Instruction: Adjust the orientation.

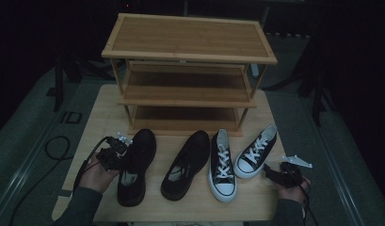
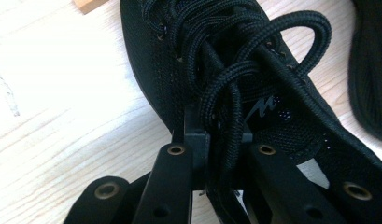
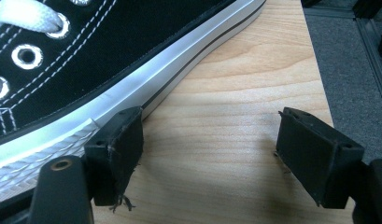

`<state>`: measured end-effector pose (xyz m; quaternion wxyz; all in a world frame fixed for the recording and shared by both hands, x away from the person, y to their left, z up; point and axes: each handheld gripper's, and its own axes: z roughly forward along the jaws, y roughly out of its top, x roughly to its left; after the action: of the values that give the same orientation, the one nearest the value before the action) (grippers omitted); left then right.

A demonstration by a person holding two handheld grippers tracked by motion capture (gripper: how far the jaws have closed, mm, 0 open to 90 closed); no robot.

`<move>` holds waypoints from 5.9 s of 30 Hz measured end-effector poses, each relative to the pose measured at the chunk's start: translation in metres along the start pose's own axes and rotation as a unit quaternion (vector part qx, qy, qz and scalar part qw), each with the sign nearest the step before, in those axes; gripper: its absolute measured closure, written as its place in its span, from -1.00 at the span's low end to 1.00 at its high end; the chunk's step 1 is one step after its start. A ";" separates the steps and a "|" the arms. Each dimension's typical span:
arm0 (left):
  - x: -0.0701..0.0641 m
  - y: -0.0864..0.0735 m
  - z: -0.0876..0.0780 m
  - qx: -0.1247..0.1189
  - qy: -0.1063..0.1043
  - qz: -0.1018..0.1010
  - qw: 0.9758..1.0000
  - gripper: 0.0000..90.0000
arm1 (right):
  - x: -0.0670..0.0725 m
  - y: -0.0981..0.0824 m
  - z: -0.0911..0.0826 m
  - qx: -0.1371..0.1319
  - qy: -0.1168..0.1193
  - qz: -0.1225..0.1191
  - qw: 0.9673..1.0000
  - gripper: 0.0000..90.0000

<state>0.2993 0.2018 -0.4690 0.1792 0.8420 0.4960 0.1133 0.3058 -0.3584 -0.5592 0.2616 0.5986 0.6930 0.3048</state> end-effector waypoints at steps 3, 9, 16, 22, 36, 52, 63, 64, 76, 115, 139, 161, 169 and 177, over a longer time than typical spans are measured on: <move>0.003 0.000 -0.001 -0.010 -0.001 -0.012 1.000 0.89 | 0.000 0.000 0.000 0.000 0.000 0.000 1.000 -0.49; 0.010 0.003 0.001 -0.028 -0.017 -0.032 0.999 0.92 | 0.000 0.000 0.000 0.000 0.000 0.001 1.000 -0.49; 0.015 0.008 0.001 -0.044 -0.025 -0.040 0.998 0.93 | 0.000 0.000 0.000 0.001 0.001 0.001 1.000 -0.49; 0.015 0.016 0.000 -0.050 -0.030 -0.039 0.998 0.93 | 0.000 0.000 0.000 0.000 0.001 0.001 1.000 -0.49; 0.020 0.043 -0.001 -0.071 -0.024 -0.045 0.996 0.93 | 0.000 0.000 0.000 0.000 0.001 0.001 1.000 -0.49; 0.031 0.079 0.020 -0.097 -0.013 -0.098 0.990 0.93 | 0.000 0.000 0.000 0.000 0.001 0.001 1.000 -0.49; 0.029 0.096 0.036 -0.117 -0.003 -0.138 0.983 0.93 | 0.000 0.000 0.000 0.000 0.001 0.001 1.000 -0.49; 0.029 0.096 0.037 -0.118 -0.002 -0.142 0.983 0.93 | 0.000 0.000 0.000 0.000 0.001 0.001 1.000 -0.49; 0.033 0.088 0.041 -0.115 -0.013 -0.124 0.985 0.48 | 0.000 0.000 0.000 0.000 0.001 0.001 1.000 -0.49; 0.034 -0.011 -0.012 -0.176 -0.058 -0.077 0.980 0.41 | 0.000 0.000 0.000 0.000 0.001 0.001 1.000 -0.49; 0.009 -0.038 0.019 -0.124 -0.074 -0.027 0.989 0.43 | 0.000 0.000 0.000 0.001 0.001 0.001 1.000 -0.49; -0.015 -0.033 0.037 -0.092 -0.068 0.013 0.993 1.00 | 0.000 0.000 0.000 0.000 0.001 0.002 1.000 -0.49; -0.021 -0.031 0.040 -0.083 -0.060 0.027 0.994 1.00 | 0.000 0.000 0.000 0.000 0.001 0.002 1.000 -0.49; -0.013 -0.036 0.038 -0.076 -0.040 0.009 0.996 1.00 | 0.000 0.000 0.000 0.000 0.001 0.002 1.000 -0.49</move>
<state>0.2786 0.1991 -0.5182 0.2617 0.8341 0.4708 0.1187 0.3061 -0.3585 -0.5590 0.2603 0.5997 0.6923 0.3055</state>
